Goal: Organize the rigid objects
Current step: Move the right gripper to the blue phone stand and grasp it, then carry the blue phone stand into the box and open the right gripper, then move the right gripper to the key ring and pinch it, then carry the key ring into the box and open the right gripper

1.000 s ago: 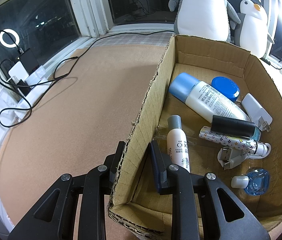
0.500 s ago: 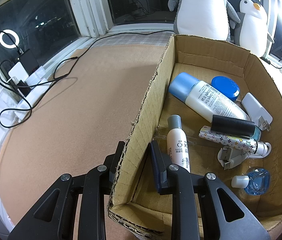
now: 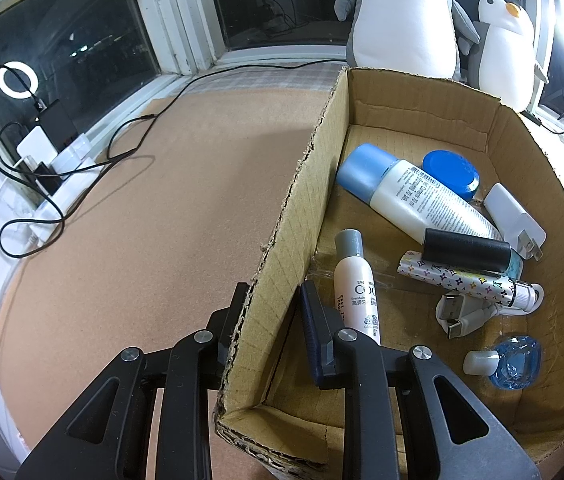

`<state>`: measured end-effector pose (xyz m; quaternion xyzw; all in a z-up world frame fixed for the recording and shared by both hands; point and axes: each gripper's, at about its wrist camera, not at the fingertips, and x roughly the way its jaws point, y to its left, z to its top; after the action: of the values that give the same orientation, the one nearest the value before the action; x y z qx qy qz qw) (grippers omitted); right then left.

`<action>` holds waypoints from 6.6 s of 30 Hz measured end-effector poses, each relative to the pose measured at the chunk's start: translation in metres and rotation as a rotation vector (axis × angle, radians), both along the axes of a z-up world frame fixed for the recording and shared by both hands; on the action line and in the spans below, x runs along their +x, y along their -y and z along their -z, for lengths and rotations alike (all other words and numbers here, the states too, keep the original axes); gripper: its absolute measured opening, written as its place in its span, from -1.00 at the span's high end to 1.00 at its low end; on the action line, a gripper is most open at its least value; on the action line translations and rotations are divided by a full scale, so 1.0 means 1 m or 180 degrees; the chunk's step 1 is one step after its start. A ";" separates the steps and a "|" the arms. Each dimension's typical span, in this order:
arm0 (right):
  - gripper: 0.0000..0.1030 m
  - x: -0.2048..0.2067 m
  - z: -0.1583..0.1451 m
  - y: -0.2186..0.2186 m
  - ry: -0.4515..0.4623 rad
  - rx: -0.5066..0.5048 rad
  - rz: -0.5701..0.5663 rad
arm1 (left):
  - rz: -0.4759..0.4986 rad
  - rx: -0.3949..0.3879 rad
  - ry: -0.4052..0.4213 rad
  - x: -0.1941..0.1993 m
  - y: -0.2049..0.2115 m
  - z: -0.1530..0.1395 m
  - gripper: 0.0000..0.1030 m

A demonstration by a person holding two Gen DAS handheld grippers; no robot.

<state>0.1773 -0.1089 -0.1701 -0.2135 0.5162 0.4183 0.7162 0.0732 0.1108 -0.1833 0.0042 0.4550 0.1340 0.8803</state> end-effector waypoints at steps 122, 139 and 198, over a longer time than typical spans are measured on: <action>0.33 -0.051 -0.011 0.031 -0.0013 0.0082 0.1740 | -0.0028 -0.0046 0.0036 0.000 0.001 0.001 0.57; 0.36 -0.047 0.008 0.025 -0.0076 0.0096 0.1924 | -0.0029 -0.0047 0.0038 0.000 0.000 0.001 0.57; 0.93 -0.043 -0.095 -0.068 0.0427 0.0841 0.1251 | -0.0040 -0.0079 0.0050 0.006 0.003 0.001 0.57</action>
<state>0.1347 -0.0409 -0.0752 -0.0407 0.4400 0.3196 0.8382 0.0792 0.1076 -0.1847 -0.0107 0.4498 0.1339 0.8830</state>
